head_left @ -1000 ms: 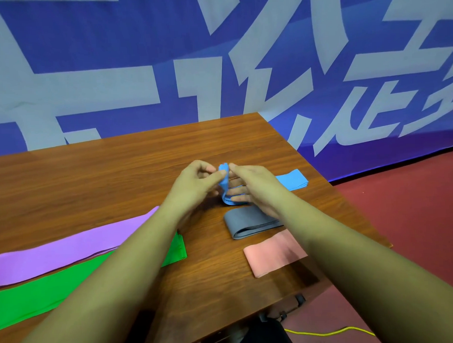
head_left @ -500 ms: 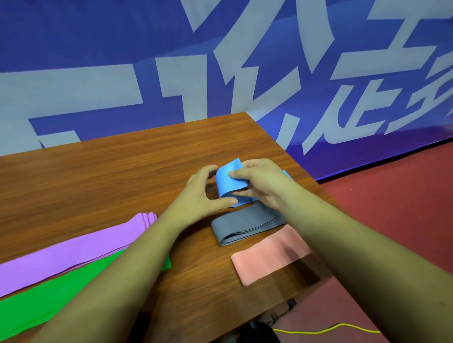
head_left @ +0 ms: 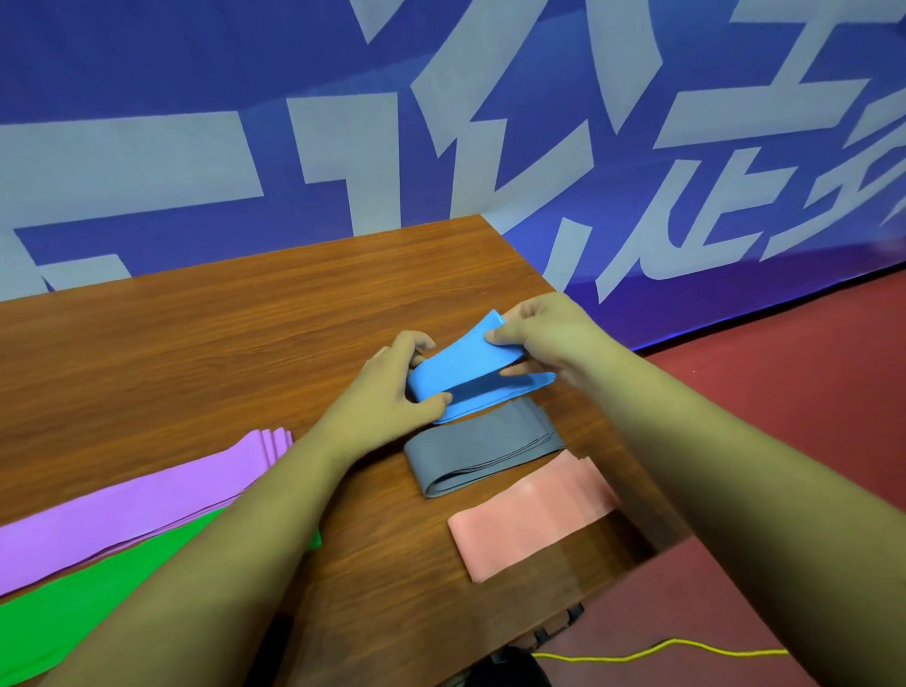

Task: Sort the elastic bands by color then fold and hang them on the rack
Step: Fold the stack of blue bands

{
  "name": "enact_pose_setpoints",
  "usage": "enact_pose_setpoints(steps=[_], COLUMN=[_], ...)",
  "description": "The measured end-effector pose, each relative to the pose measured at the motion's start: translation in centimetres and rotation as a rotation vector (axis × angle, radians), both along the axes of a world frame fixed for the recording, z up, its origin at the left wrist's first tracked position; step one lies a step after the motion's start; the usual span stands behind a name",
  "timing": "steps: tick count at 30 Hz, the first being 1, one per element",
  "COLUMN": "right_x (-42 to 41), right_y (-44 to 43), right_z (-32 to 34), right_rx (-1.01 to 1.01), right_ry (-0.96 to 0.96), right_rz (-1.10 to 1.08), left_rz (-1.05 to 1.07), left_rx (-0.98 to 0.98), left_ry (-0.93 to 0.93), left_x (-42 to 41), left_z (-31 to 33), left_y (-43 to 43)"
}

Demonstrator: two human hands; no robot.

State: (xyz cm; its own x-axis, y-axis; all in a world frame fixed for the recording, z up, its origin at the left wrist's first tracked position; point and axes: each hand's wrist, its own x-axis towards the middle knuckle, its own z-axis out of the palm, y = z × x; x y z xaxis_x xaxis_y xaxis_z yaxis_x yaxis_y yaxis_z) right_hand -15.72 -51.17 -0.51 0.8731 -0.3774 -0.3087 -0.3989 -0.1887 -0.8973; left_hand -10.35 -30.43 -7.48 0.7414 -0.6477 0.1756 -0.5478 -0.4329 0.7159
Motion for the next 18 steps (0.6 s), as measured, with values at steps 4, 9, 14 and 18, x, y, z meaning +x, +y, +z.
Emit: enact_pose_setpoints(steps=[4, 9, 14, 18], right_x=[0.3, -0.2, -0.4, -1.0], right_y=[-1.0, -2.8, -3.7, -4.0], right_z=[-1.4, -3.0, -4.0, -4.9], right_rx=[-0.309, -0.405, -0.474, -0.576], right_ry=[0.009, 0.012, -0.010, -0.032], right_rz=[-0.001, -0.029, -0.070, -0.051], left_rz=[-0.047, -0.094, -0.132, -0.142], left_rx=[0.030, 0.110, 0.142, 0.105], left_ry=[-0.101, -0.034, -0.024, 0.023], left_x=[-0.2, 0.5, 1.2, 1.6], left_z=[-0.3, -0.7, -0.7, -1.1], left_y=[-0.5, -0.7, -1.2, -1.3])
